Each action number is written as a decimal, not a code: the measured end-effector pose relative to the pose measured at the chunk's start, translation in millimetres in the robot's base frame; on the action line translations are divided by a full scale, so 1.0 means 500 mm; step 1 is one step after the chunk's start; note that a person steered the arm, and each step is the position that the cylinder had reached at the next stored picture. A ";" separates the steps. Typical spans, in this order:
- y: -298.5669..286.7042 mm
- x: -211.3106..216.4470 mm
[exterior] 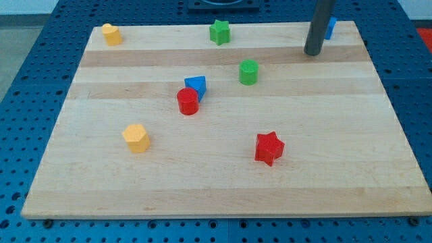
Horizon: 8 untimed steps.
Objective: Move the arm parallel to the left of the blue triangle
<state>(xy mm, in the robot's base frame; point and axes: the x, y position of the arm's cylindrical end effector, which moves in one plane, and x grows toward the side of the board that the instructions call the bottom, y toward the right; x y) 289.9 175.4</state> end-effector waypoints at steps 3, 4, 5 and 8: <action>-0.162 0.000; -0.221 0.008; -0.270 0.024; -0.423 0.030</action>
<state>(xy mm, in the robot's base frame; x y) 305.1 -36.1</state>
